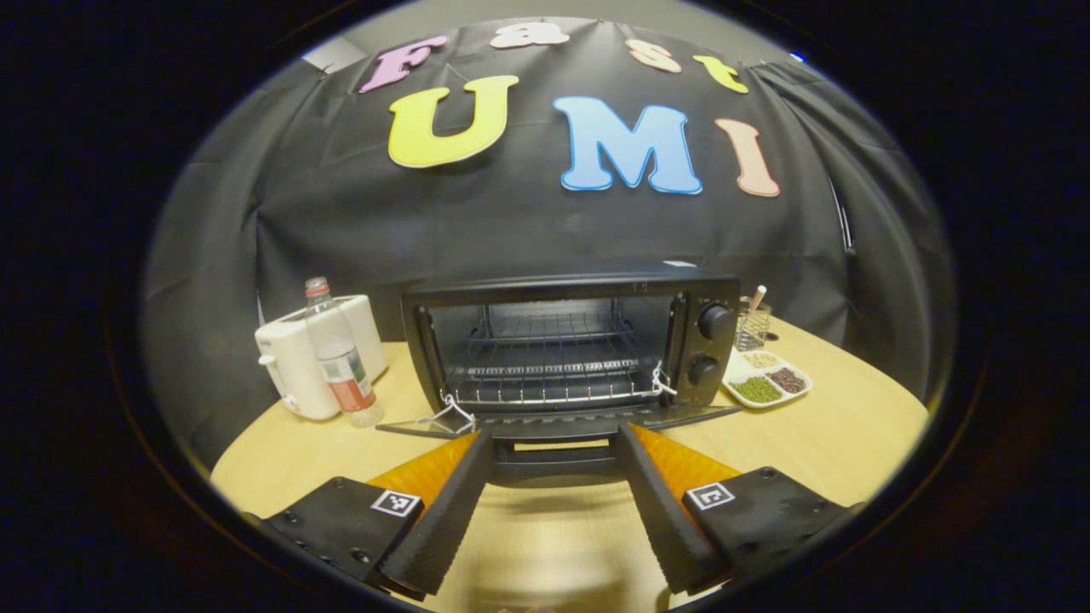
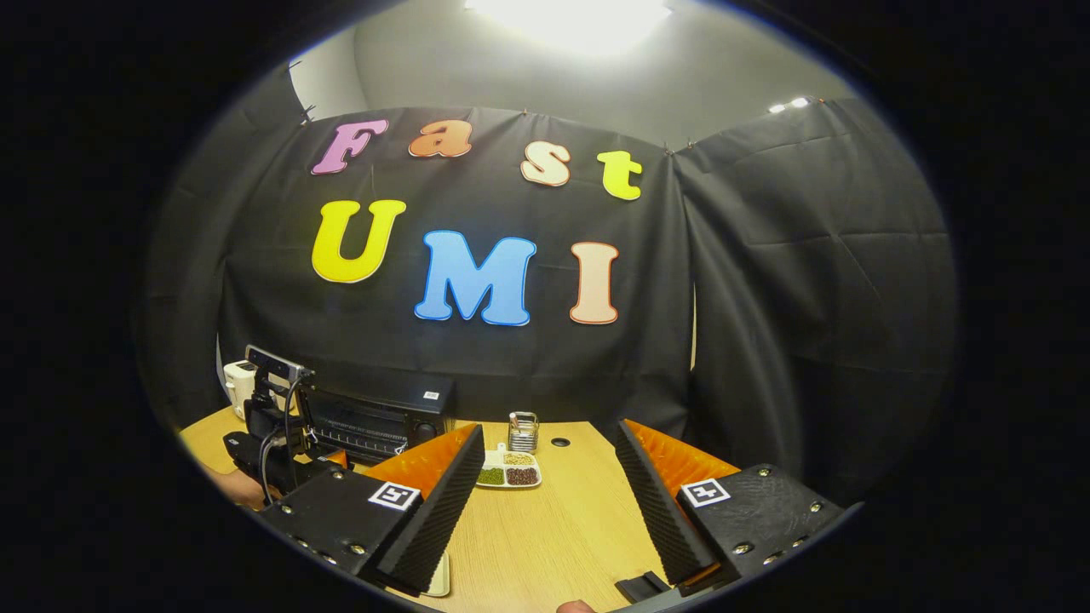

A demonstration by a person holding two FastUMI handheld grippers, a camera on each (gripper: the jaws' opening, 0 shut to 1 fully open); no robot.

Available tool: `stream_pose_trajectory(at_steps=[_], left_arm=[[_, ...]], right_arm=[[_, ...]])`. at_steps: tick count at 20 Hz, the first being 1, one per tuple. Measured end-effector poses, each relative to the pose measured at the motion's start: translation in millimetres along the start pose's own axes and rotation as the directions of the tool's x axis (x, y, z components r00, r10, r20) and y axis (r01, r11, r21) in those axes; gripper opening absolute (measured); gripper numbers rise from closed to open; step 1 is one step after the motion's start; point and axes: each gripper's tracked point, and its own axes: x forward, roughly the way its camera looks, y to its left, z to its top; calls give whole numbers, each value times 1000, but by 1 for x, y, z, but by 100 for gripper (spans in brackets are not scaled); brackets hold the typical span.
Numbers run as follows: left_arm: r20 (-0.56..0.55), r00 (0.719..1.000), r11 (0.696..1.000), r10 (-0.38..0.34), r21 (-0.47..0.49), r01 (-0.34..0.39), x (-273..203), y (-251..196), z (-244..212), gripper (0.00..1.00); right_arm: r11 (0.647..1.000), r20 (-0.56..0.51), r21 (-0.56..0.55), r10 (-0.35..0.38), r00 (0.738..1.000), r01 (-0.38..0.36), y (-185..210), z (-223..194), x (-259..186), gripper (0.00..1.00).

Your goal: Open the electric oven with the left hand, put the food in, and close the electric oven.

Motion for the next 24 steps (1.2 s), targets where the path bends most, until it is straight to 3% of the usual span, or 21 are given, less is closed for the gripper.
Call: stream_pose_trajectory(at_steps=[8, 10, 14, 16, 18, 20, 21, 24], left_arm=[[-83, 996, 1000, 26, -1, -27, -17, -1, -48, 98], [-62, 997, 999, 37, 3, -37, -30, 4, -40, 100], [18, 998, 998, 59, 0, -59, -71, 15, -5, 95], [68, 995, 997, 79, -7, -78, -98, 22, 17, 98], [119, 987, 995, 104, -13, -103, -126, 32, 42, 100], [168, 977, 992, 130, -20, -128, -156, 41, 65, 94], [192, 971, 990, 142, -19, -142, -171, 44, 74, 98], [237, 959, 988, 157, -23, -156, -207, 47, 99, 100]], right_arm=[[998, -41, 8, 68, 997, -68, 7, -14, -5, 96], [994, -49, 19, 106, 993, -105, 15, -18, -5, 96], [981, -108, 19, 195, 975, -194, 28, -40, -1, 96], [972, -128, 41, 237, 963, -233, 35, -48, 4, 96], [959, -153, 76, 281, 947, -273, 42, -58, 8, 96], [943, -192, 103, 330, 924, -315, 49, -72, 11, 96], [935, -213, 114, 353, 911, -336, 53, -79, 12, 96], [905, -297, 138, 426, 854, -403, 67, -103, 14, 96]])
